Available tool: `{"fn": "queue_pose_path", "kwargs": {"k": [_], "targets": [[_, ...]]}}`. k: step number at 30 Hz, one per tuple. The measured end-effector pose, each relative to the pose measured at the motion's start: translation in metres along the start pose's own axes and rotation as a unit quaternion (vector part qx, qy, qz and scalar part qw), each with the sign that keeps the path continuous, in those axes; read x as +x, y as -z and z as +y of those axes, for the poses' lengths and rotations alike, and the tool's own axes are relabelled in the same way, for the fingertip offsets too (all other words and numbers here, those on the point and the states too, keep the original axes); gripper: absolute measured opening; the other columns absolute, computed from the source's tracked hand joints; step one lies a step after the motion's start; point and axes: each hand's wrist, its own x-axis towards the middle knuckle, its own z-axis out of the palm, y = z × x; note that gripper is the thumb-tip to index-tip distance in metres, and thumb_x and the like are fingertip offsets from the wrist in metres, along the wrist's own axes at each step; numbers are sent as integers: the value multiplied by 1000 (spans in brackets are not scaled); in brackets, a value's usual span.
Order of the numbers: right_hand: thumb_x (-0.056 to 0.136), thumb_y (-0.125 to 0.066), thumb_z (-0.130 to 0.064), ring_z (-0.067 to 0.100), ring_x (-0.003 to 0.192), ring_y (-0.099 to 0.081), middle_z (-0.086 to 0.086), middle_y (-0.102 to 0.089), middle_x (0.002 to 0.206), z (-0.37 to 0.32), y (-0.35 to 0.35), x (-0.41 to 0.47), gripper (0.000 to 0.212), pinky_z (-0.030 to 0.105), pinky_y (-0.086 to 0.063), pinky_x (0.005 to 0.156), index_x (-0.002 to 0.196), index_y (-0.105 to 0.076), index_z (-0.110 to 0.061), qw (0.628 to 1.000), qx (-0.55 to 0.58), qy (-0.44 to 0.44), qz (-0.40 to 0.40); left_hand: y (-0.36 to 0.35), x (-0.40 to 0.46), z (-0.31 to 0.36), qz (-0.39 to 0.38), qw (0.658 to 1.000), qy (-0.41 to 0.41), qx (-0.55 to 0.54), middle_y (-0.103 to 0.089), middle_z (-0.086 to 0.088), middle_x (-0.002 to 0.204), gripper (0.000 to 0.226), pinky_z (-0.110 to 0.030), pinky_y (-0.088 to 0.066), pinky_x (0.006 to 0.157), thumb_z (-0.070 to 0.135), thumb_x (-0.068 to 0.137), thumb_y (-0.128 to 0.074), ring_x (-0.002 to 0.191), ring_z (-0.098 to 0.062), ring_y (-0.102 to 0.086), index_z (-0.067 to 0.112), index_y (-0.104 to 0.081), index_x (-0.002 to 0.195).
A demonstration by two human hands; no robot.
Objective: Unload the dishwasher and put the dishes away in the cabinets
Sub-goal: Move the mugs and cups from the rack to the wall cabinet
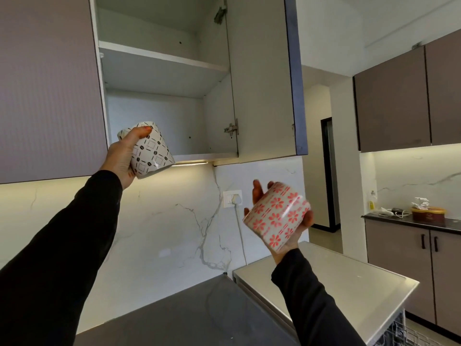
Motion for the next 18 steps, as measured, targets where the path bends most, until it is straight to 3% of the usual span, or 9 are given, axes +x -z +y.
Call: {"fn": "queue_pose_path", "kwargs": {"k": [3, 6, 8, 13, 18], "targets": [[66, -80, -41, 28, 120, -54, 14, -58, 129, 4, -7, 18, 81, 50, -37, 106, 133, -49, -7, 995, -56, -78, -42, 1, 2, 3, 11, 1000, -6, 11, -71, -4, 100, 22, -40, -54, 84, 34, 80, -70, 95, -22, -67, 21, -65, 96], [44, -91, -44, 27, 110, -61, 12, -67, 115, 11, -18, 51, 96, 45, -49, 96, 126, -53, -11, 964, -213, -159, 17, 6, 7, 9, 20, 999, -15, 26, -71, -7, 101, 27, -38, -56, 78, 34, 77, -74, 93, -23, -68, 19, -64, 98], [40, -90, -49, 24, 103, -66, 9, -71, 107, 12, -31, 78, 91, 40, -53, 90, 118, -58, -16, 936, -303, -176, 28, 8, 11, 14, 23, 998, -26, 47, -71, -6, 99, 30, -35, -55, 73, 34, 77, -74, 91, -23, -68, 19, -64, 101], [78, -74, -35, 23, 95, -68, 9, -73, 102, 28, -62, 146, 35, 32, -57, 74, 104, -65, -13, 900, -384, -168, 122, 17, 30, 27, 57, 993, -46, 88, -73, -7, 96, 37, -42, -57, 81, 35, 69, -81, 89, -23, -70, 18, -66, 98], [78, -74, -38, 21, 87, -70, 8, -72, 101, 39, -58, 202, 37, 32, -55, 66, 104, -65, -14, 882, -404, -144, 197, 22, 60, 35, 75, 987, -65, 129, -75, -8, 88, 42, -37, -60, 74, 37, 61, -85, 81, -23, -72, 12, -68, 91]]}}
